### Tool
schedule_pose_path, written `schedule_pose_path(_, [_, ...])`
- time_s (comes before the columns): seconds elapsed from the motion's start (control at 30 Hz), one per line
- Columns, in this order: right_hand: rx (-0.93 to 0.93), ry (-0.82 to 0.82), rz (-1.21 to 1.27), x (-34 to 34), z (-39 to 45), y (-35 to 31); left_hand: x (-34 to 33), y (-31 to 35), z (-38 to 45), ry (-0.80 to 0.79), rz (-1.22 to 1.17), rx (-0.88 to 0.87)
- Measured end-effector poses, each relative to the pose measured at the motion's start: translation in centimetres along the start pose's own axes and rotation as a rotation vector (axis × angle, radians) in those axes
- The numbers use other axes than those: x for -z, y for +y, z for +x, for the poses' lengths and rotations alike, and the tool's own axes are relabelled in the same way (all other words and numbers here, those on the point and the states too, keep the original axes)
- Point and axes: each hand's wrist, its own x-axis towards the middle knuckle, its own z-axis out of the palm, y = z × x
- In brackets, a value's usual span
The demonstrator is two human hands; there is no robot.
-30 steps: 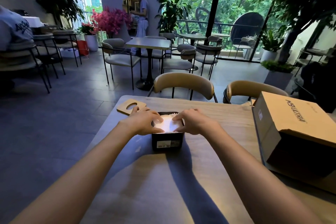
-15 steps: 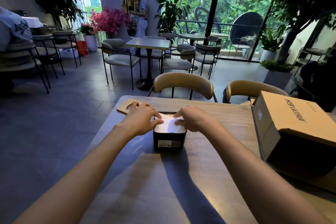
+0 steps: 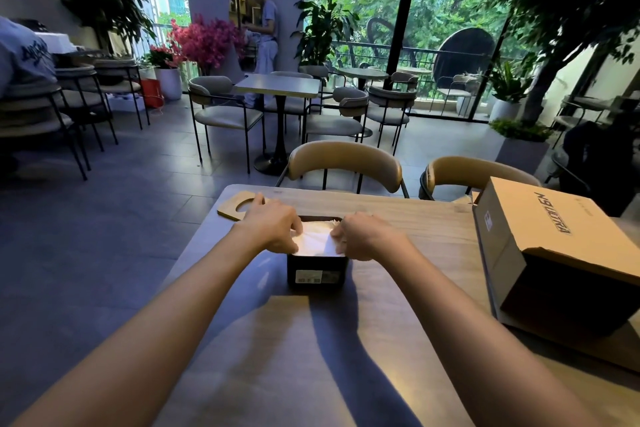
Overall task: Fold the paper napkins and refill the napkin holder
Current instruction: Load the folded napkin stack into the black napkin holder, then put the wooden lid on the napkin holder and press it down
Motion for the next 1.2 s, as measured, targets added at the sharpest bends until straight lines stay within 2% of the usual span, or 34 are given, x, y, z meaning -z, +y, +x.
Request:
schedule_pose_path(0.13, [-0.001, 0.03, -0.003, -0.1, -0.2, -0.1, 0.3, 0.2, 0.1, -0.034, -0.02, -0.002])
schedule_pose_path(0.27, [0.039, 0.154, 0.032, 0.2, -0.5, 0.2, 0.4, -0.1, 0.0, 0.001, -0.035, -0.02])
schedule_pose_path(0.43, [0.033, -0.013, 0.039, 0.5, -0.6, 0.3, 0.4, -0.3, 0.3, -0.102, -0.022, 0.038])
schedule_pose_path(0.63, [0.029, 0.027, 0.077, 0.6, 0.0, 0.0, 0.1, 0.3, 0.6, -0.015, -0.024, 0.029])
schedule_pose_path(0.7, [0.041, 0.054, 0.066, 0.3, 0.2, 0.2, -0.7, -0.5, 0.3, 0.042, -0.218, 0.022])
schedule_pose_path(0.8, [0.056, 0.14, 0.117, -0.4, 0.3, 0.9, -3.0, -2.1, 0.2, 0.333, -0.703, 0.129])
schedule_pose_path(0.83, [0.057, 0.185, 0.154, -0.6, 0.3, 1.0, -4.0, -2.7, 0.3, 0.408, -0.714, 0.192])
schedule_pose_path(0.87, [0.056, 0.234, 0.182, -0.7, 0.4, 1.1, -4.9, -3.2, 0.4, 0.413, -0.632, 0.252])
schedule_pose_path(0.97, [0.061, 0.348, 0.195, -1.2, 0.6, 1.0, -7.8, -4.4, 0.9, 0.185, -0.398, 0.332])
schedule_pose_path(1.2, [0.155, 0.487, 0.272, -2.7, 0.9, 1.2, -10.1, -6.2, 3.6, 0.098, -0.389, 0.41])
